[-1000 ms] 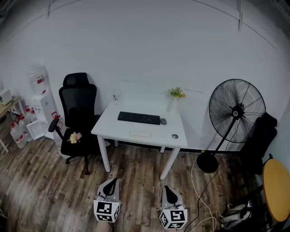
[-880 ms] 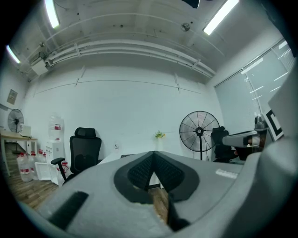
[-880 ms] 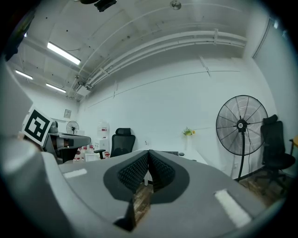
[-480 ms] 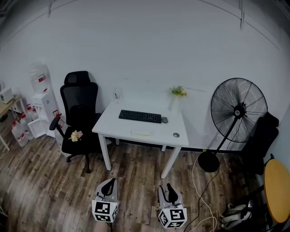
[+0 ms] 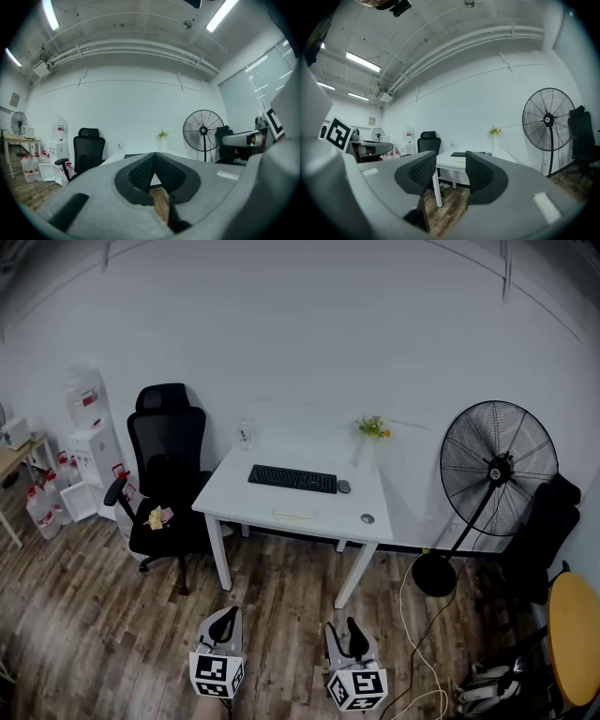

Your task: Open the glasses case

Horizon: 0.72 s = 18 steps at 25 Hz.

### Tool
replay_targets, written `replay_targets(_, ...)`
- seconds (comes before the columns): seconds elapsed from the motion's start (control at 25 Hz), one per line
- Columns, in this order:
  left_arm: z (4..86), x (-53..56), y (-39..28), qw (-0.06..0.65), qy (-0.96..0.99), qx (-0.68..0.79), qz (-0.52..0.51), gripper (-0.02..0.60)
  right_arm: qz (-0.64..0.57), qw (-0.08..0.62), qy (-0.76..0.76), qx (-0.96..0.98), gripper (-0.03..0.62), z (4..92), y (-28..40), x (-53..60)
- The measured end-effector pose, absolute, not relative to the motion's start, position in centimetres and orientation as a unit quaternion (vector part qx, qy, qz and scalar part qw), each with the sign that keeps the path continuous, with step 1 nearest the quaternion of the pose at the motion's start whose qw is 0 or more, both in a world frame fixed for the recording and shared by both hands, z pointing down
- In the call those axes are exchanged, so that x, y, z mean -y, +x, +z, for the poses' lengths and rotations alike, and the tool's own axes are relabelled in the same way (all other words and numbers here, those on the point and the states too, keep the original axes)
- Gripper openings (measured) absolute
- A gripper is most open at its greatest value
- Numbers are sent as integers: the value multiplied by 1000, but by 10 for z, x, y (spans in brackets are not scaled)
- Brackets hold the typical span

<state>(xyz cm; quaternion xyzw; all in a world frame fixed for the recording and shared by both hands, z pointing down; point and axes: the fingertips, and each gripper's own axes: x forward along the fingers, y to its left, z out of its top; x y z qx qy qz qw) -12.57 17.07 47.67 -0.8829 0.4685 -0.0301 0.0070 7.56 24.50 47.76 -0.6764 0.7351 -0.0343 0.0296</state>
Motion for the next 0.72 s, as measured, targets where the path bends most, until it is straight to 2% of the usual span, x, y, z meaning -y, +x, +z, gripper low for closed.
replay_targets(0.72, 489, -134, -105, 6, -873, -487, -19, 8, -31, 30, -664, -746, 190, 490, 105, -201)
